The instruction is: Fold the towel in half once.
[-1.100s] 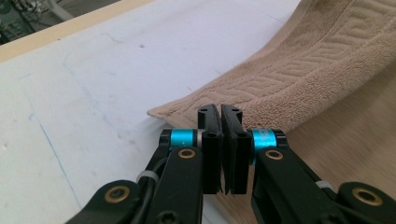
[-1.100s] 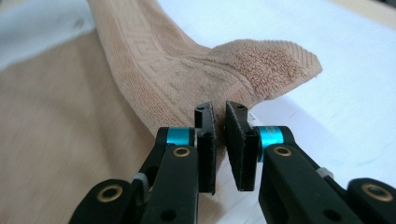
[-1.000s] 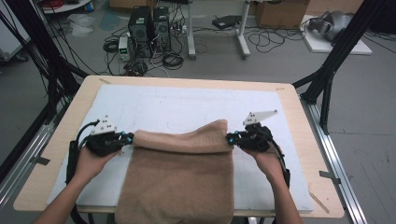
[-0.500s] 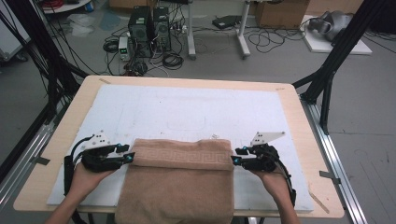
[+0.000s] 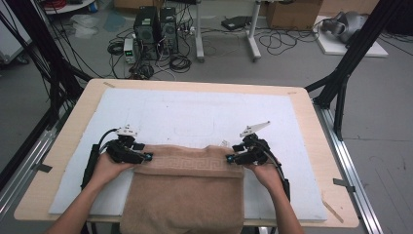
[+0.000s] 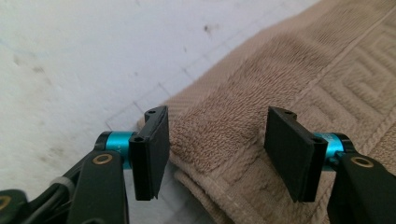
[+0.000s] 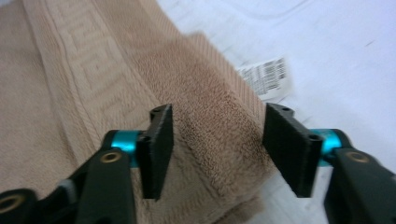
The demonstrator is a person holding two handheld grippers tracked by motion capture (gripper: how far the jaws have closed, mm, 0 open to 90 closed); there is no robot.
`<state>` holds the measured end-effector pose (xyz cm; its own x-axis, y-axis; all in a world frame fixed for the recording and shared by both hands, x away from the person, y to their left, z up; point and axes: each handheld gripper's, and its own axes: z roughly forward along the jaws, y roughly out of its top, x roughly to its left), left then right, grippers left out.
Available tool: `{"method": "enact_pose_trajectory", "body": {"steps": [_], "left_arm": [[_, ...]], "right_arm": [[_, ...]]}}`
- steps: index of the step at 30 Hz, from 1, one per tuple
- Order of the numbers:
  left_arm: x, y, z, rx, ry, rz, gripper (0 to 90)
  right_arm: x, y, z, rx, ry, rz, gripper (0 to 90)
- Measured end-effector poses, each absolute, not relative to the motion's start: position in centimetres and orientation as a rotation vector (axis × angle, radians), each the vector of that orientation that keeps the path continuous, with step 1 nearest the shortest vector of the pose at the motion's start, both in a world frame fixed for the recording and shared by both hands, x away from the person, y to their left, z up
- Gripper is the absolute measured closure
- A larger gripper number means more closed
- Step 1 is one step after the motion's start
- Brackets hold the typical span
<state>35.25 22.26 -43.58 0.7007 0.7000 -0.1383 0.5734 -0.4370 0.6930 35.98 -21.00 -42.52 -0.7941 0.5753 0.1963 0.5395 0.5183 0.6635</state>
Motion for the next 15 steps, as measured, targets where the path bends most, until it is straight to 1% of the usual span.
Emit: {"method": "enact_pose_trajectory", "body": {"steps": [2,6,8,11,15], "left_arm": [[35.1,22.0,-43.5,2.164,0.948,0.220,49.3],[34.8,21.8,-43.3,2.179,0.922,0.233,65.8],[34.7,21.9,-43.0,2.164,0.916,0.241,73.1],[34.5,22.1,-42.6,2.150,0.905,0.252,75.6],[34.2,22.4,-41.9,2.106,0.903,0.265,75.6]], "right_arm": [[36.1,-20.8,-43.0,0.989,2.725,1.142,54.8],[35.9,-20.8,-43.2,0.957,2.737,1.163,72.2],[35.9,-20.9,-42.9,0.942,2.735,1.173,75.5],[35.8,-21.1,-42.5,0.932,2.728,1.191,77.1],[35.5,-21.1,-41.5,0.897,2.712,1.198,77.7]]}}
